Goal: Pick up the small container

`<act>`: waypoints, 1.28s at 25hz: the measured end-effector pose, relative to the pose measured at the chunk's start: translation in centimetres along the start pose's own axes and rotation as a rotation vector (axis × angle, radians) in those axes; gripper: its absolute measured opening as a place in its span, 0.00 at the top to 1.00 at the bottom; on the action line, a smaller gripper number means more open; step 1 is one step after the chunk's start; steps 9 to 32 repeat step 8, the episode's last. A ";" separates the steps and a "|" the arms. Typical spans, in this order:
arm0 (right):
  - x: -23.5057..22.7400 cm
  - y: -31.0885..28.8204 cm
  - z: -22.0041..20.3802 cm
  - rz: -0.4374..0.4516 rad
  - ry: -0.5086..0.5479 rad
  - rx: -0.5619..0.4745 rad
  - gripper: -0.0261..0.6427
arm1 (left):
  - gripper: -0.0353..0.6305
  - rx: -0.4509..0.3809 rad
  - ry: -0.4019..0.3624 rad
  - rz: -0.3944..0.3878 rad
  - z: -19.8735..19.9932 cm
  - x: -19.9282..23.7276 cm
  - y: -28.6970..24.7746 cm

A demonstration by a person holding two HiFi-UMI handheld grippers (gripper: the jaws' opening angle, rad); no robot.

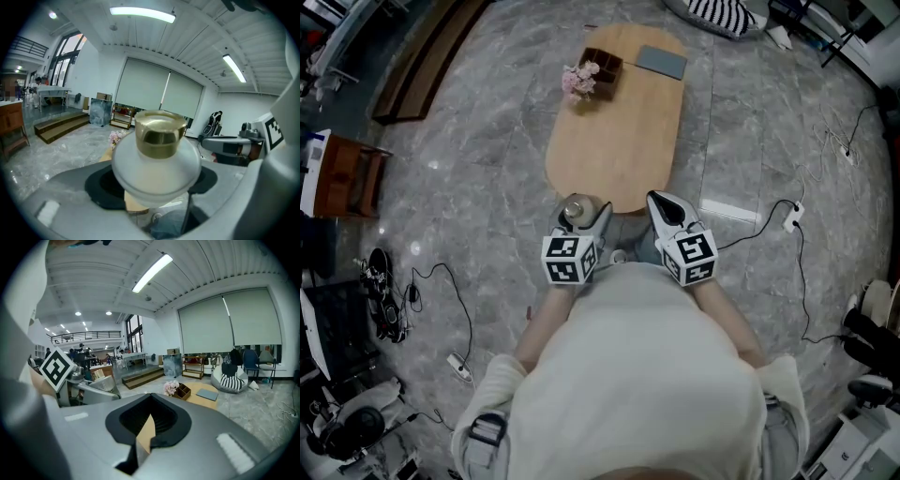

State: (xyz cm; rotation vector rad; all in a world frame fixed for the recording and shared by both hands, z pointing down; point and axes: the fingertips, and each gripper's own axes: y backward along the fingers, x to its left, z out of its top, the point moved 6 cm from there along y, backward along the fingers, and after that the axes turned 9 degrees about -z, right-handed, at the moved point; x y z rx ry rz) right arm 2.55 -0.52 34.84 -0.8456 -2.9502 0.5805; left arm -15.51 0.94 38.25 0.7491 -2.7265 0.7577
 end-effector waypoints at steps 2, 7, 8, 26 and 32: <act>-0.1 0.0 -0.1 -0.003 0.000 0.001 0.97 | 0.42 0.001 0.000 0.002 0.0 0.0 -0.1; -0.3 -0.1 -0.2 -0.008 0.002 -0.001 0.97 | 0.42 -0.005 0.001 0.004 0.1 0.2 -0.3; -0.3 -0.2 -0.3 -0.008 0.002 -0.002 0.97 | 0.42 -0.006 0.001 0.005 0.1 0.2 -0.3; -0.3 -0.2 -0.3 -0.008 0.002 -0.002 0.97 | 0.42 -0.006 0.001 0.005 0.1 0.2 -0.3; -0.3 -0.2 -0.3 -0.008 0.002 -0.002 0.97 | 0.42 -0.006 0.001 0.005 0.1 0.2 -0.3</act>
